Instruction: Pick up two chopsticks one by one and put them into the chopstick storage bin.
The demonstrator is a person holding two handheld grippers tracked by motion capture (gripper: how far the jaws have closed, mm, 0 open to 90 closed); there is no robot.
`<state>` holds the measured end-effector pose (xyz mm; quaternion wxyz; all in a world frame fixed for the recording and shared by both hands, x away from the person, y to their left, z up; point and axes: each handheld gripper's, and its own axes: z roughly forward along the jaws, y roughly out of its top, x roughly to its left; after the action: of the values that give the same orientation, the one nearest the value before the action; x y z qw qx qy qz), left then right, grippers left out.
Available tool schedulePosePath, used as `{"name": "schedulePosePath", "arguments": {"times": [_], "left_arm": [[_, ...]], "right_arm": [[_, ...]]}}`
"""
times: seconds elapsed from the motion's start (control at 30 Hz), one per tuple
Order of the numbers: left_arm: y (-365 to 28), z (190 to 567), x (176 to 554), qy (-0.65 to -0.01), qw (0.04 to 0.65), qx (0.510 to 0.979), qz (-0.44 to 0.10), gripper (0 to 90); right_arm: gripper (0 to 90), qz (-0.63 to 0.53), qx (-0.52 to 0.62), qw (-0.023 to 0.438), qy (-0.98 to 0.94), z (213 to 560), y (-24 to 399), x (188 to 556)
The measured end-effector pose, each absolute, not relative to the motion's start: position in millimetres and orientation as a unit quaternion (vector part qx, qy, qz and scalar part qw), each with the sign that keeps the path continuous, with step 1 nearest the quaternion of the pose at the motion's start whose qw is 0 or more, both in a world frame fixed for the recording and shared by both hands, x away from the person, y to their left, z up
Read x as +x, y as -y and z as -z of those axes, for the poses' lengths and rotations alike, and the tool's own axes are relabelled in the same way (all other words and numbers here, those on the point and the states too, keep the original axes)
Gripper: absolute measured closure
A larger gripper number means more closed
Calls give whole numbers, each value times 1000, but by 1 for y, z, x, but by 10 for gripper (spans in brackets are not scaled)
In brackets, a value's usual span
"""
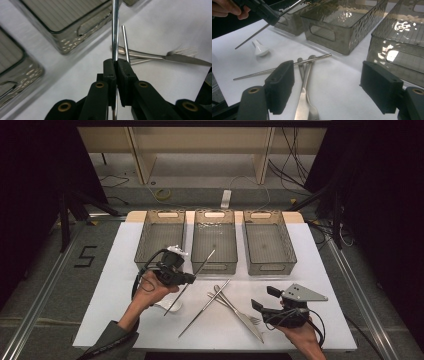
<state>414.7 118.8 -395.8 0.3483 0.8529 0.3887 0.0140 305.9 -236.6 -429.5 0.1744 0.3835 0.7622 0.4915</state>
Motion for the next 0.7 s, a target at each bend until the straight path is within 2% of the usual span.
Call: {"name": "schedulePosePath", "arguments": {"times": [0.53, 0.7], "left_arm": [[-158, 368, 438, -421, 368, 827, -54, 854], [-164, 355, 445, -420, 370, 825, -83, 854]], "right_arm": [[279, -493, 386, 176, -760, 430, 238, 306], [280, -493, 386, 176, -760, 429, 238, 306]]}}
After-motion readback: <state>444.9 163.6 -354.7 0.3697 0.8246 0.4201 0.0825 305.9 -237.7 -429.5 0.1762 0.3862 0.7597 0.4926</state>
